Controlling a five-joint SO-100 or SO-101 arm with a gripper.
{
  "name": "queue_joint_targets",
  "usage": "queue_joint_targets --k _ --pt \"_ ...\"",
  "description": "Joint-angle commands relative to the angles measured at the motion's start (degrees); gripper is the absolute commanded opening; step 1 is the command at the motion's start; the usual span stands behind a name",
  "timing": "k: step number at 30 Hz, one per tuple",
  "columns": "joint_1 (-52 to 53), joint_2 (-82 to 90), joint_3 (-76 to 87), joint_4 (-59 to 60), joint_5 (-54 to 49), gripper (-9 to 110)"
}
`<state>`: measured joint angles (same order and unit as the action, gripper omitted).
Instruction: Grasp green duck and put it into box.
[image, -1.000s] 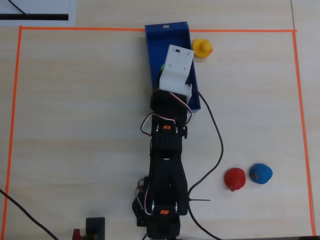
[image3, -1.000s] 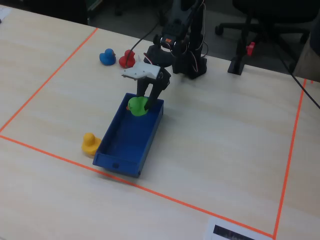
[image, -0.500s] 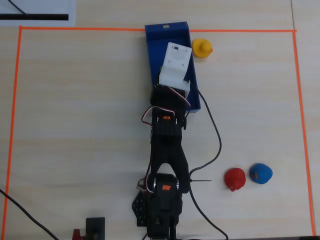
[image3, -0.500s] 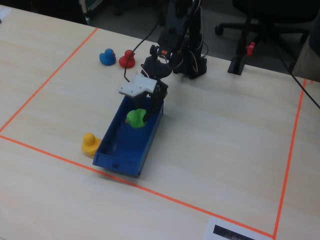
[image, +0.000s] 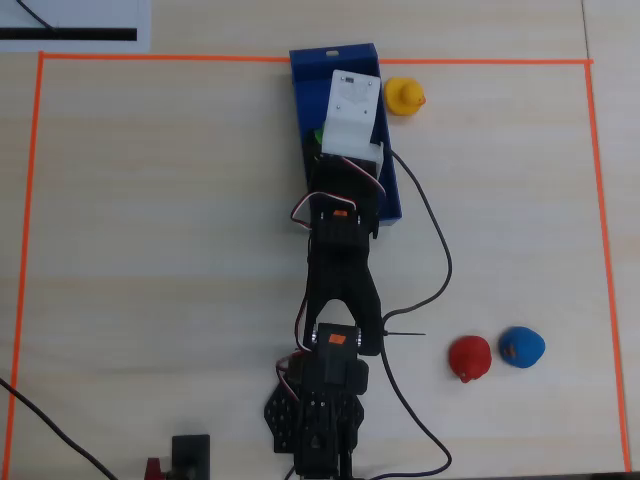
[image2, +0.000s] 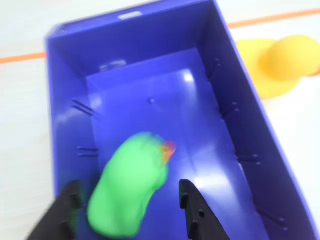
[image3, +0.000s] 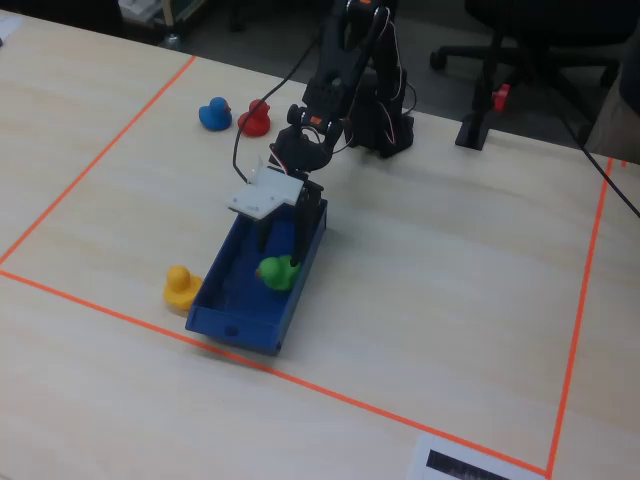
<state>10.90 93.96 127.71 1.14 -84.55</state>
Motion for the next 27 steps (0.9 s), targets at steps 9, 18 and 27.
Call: queue_joint_targets --k 9,18,27 --pt "-0.44 4.22 -13.71 7.47 0.0 33" --pt "-10.2 9.84 -34.1 18.9 -0.09 0" --pt "-18.54 47.29 1.14 42.8 0.53 0"
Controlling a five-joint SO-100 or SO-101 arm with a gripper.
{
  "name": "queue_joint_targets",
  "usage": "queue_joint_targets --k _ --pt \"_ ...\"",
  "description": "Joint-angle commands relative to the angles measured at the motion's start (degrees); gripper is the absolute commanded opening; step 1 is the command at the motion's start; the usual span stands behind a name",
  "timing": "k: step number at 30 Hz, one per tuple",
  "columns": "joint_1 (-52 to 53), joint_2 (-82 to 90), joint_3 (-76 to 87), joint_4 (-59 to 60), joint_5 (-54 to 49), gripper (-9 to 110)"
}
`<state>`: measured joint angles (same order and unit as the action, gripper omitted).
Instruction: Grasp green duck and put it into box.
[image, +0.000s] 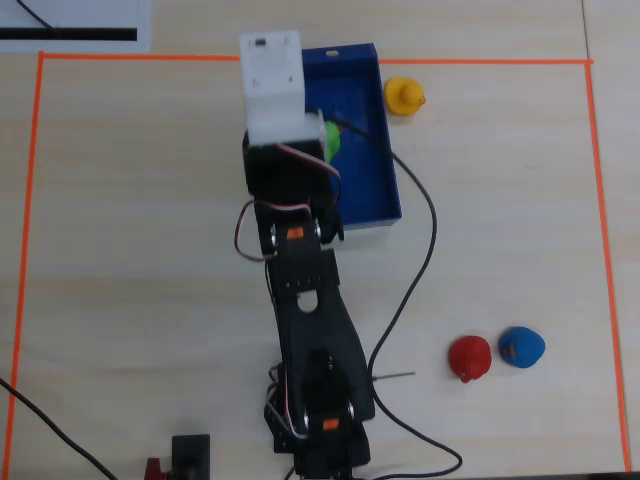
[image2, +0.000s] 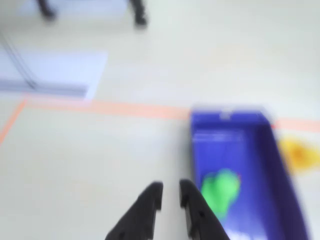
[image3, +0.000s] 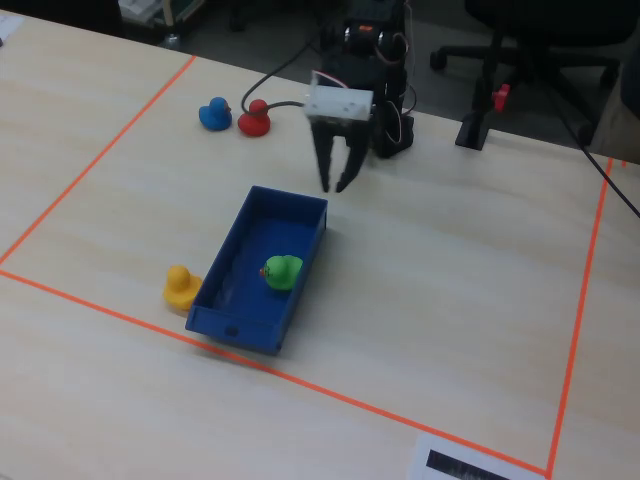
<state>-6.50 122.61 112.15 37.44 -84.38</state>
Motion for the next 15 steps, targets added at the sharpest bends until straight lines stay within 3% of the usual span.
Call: queue_joint_targets --k 1,8,15 --pt "-1.05 23.73 22.06 8.35 0.35 0" --pt "4.66 47.81 49.04 14.15 -0.18 0" --pt "6.86 56.16 60.21 12.39 -0.62 0"
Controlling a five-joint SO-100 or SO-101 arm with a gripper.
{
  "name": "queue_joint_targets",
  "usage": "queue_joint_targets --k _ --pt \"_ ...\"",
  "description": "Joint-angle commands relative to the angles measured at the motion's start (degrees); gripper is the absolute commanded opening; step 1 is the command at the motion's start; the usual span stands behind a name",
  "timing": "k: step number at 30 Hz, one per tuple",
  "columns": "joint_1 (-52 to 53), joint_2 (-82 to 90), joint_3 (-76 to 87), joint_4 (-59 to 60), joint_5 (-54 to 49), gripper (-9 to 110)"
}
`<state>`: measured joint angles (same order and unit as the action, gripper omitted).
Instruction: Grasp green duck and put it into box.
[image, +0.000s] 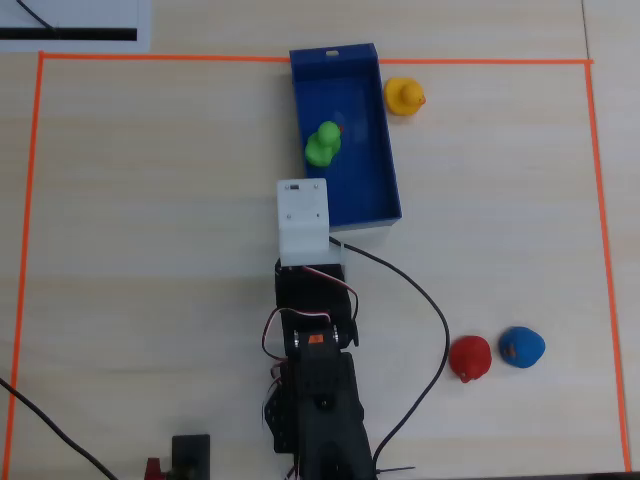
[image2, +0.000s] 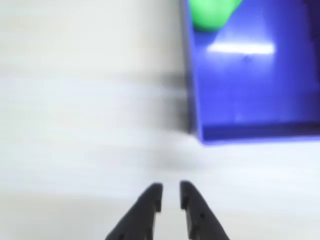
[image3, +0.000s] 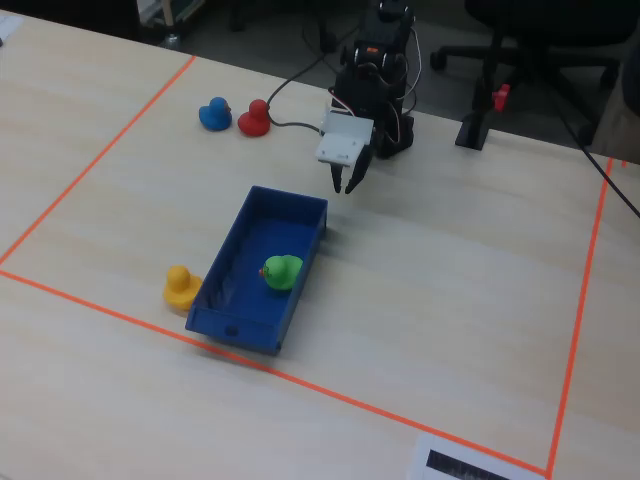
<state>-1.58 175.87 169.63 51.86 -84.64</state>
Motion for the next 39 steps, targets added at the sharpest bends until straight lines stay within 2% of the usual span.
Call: queue_joint_targets --k 1,9,27,35,39 --pt "2.55 3.87 3.87 -2.02 -0.53 0" --pt "3.6 8.09 8.09 3.08 -0.35 0" --pt "1.41 13.8 8.53 24.08 -0.62 0" --pt "0.97 13.8 8.53 24.61 -0.62 1" --pt "0.09 13.8 8.53 24.52 -0.62 5"
